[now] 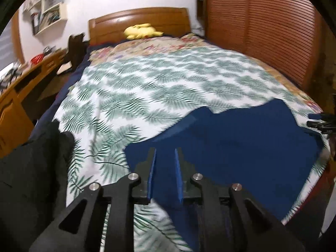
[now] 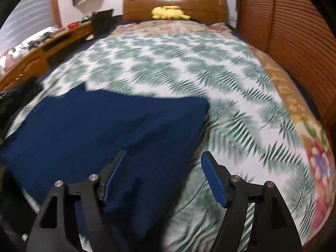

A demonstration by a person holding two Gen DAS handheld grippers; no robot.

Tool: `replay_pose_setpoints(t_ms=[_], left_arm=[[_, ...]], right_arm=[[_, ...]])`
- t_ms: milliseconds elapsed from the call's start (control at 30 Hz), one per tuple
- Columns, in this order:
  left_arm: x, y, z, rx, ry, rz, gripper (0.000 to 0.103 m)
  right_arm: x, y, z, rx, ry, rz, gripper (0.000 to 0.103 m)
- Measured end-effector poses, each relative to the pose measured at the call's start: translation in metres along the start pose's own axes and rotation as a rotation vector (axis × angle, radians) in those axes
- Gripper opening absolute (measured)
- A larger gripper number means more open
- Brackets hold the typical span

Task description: Fold large clothes

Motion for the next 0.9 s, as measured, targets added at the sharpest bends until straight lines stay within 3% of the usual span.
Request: replay_pose_setpoints(t_ms=[233,467,900], left_arm=[[0.037,0.019,0.074,-0.036,0.112,0.021,0.018],[0.035,0.055,0.13,-0.06,0.164,-0.026,0.019],[0.009,0.09,0.155,-0.064,0.16,-0.096,0.019]], right_arm=[[0.012,0.033,-0.03,-0.03,-0.049,0.018,0.075],[-0.005,0.069,-0.018,-0.123,-0.056,-0.034,0.075],[-0.015,0.087,-0.018,-0.121,-0.076,-0.005,0.076]])
Point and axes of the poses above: each gripper's, at about its wrist camera, not at the fingertips, and x roughly against the way its jaws point, z to its right, y to its underside, the point moved 9 cm from there along -x, roughly the way its jaws point, and after that the axes turned 10 degrees about -y, right-handed, at the moved point
